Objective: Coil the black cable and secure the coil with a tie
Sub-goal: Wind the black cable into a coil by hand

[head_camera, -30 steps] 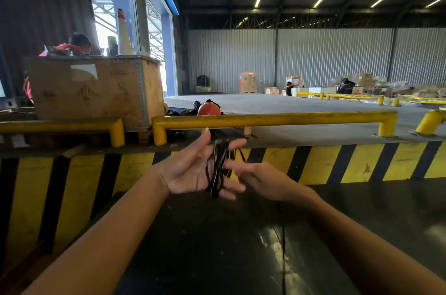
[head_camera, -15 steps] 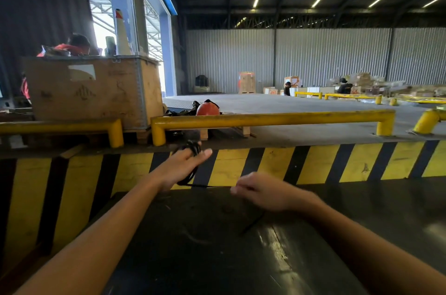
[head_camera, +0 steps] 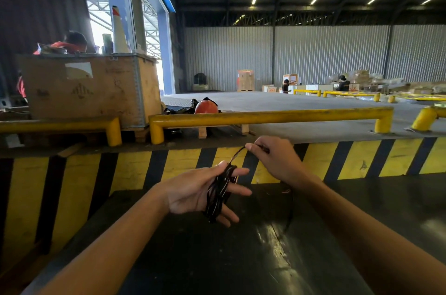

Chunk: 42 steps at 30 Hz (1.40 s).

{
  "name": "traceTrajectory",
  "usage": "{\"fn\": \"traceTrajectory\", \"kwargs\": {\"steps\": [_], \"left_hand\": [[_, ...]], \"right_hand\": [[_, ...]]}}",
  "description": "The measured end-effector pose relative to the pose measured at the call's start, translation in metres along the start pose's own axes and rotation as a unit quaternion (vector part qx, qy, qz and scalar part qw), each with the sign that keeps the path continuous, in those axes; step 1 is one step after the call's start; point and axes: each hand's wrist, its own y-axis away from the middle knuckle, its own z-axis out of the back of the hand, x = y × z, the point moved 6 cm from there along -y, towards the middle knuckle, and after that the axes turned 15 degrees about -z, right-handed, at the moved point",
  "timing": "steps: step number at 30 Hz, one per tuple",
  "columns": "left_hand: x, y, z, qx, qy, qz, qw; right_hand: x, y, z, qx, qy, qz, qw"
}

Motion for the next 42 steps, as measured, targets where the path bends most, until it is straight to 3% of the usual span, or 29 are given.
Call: {"fn": "traceTrajectory", "kwargs": {"steps": [3, 5, 8, 10, 14, 17, 19, 21, 24, 26, 29, 31, 36, 39, 42], "left_hand": [[-0.019, -0.008, -0.014, 0.049, 0.093, -0.076, 0.992], [-0.035, -0.015, -0.011, 0.022, 0.130, -0.147, 0.980], [-0.052, -0.018, 0.017, -0.137, 0.093, -0.211, 0.963], [-0.052, -0.009, 0.042, -0.244, 0.023, -0.221, 0.944], [-0.034, 0.011, 0.070, -0.312, -0.135, -0.170, 0.925], [-0.010, 0.021, 0.071, -0.278, -0.223, -0.078, 0.931], [0.004, 0.020, 0.057, -0.211, -0.233, -0.021, 0.949], [0.016, 0.015, 0.034, -0.134, -0.188, 0.017, 0.973], [0.020, 0.007, -0.001, -0.060, -0.052, 0.000, 0.997], [0.015, 0.003, -0.016, -0.035, 0.030, -0.027, 0.999], [0.007, -0.004, -0.029, 0.001, 0.091, -0.071, 0.993], [0.004, -0.008, -0.030, -0.014, 0.088, -0.104, 0.991], [0.005, -0.011, -0.005, -0.199, 0.073, -0.158, 0.964], [0.007, -0.010, 0.002, -0.246, 0.068, -0.155, 0.954], [0.011, -0.009, 0.007, -0.287, 0.068, -0.164, 0.941]], "right_hand": [[-0.013, 0.022, -0.045, 0.121, -0.006, -0.039, 0.992], [-0.012, 0.051, -0.078, 0.203, -0.016, -0.030, 0.979], [0.000, 0.090, -0.107, 0.282, -0.036, -0.009, 0.959], [0.006, 0.099, -0.109, 0.310, 0.016, 0.023, 0.950], [0.019, 0.082, -0.076, 0.295, 0.095, 0.082, 0.947], [0.028, 0.057, -0.038, 0.236, 0.133, 0.126, 0.954], [0.033, 0.041, -0.015, 0.191, 0.114, 0.137, 0.965], [0.034, 0.030, 0.003, 0.139, 0.061, 0.135, 0.979], [0.020, 0.025, 0.007, 0.078, -0.028, 0.079, 0.993], [0.003, 0.032, -0.009, 0.088, -0.086, 0.022, 0.992], [-0.018, 0.058, -0.052, 0.178, -0.147, -0.037, 0.972], [-0.022, 0.080, -0.075, 0.234, -0.204, -0.057, 0.949], [-0.014, 0.100, -0.085, 0.240, -0.241, -0.070, 0.938], [-0.015, 0.101, -0.084, 0.271, -0.239, -0.073, 0.929], [-0.019, 0.106, -0.083, 0.317, -0.329, -0.130, 0.880]]}}
